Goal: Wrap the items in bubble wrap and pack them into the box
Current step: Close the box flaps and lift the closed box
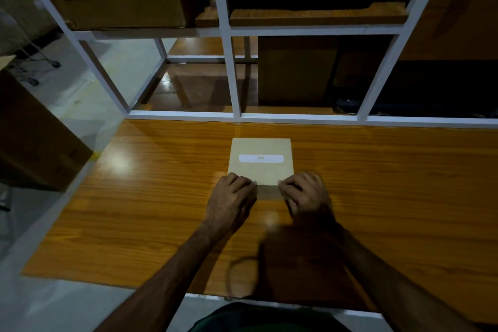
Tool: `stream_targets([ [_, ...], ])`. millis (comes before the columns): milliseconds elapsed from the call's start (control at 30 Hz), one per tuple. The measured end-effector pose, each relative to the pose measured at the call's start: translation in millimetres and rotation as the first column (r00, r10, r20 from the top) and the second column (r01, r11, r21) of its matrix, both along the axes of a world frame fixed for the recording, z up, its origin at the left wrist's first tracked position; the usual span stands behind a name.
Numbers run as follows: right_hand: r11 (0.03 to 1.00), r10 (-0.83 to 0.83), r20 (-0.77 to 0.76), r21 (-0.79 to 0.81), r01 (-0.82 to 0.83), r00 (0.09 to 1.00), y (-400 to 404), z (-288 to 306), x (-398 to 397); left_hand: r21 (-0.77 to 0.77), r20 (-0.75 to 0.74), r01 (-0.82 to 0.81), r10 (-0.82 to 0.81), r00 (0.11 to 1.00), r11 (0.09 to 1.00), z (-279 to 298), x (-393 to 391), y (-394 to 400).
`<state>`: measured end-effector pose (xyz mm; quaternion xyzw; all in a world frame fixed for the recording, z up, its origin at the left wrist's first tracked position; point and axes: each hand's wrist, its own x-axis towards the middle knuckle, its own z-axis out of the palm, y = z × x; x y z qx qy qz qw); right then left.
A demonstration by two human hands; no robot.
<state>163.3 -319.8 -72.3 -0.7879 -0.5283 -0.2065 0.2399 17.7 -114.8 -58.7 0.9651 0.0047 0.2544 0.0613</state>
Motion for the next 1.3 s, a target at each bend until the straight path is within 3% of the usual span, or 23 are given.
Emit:
stream_targets([
  [300, 1.0, -0.007, -0.028, 0.01, 0.007, 1.0, 2.8, -1.3, -4.9, 0.036, 0.008, -0.007, 0.006, 1.0, 0.999, -9.7, -1.7, -3.5],
  [467, 0.998, -0.019, -0.02, -0.06, 0.018, 1.0, 13.0, 5.3, -11.0, 0.151, 0.007, -0.029, 0.028, 1.0, 0.988, -2.9, -4.8, -9.4],
  [633, 0.998, -0.067, -0.001, -0.009, 0.067, 0.998, 23.0, 4.2, -22.1, 0.215, 0.003, -0.082, 0.083, 0.997, 0.973, -6.7, -1.3, -21.0],
  [1300, 0.998, -0.069, 0.068, 0.001, 0.069, 0.995, 22.4, -4.6, -18.7, 0.133, 0.045, -0.117, 0.112, 0.993, 0.984, -13.9, -2.1, -23.7],
])
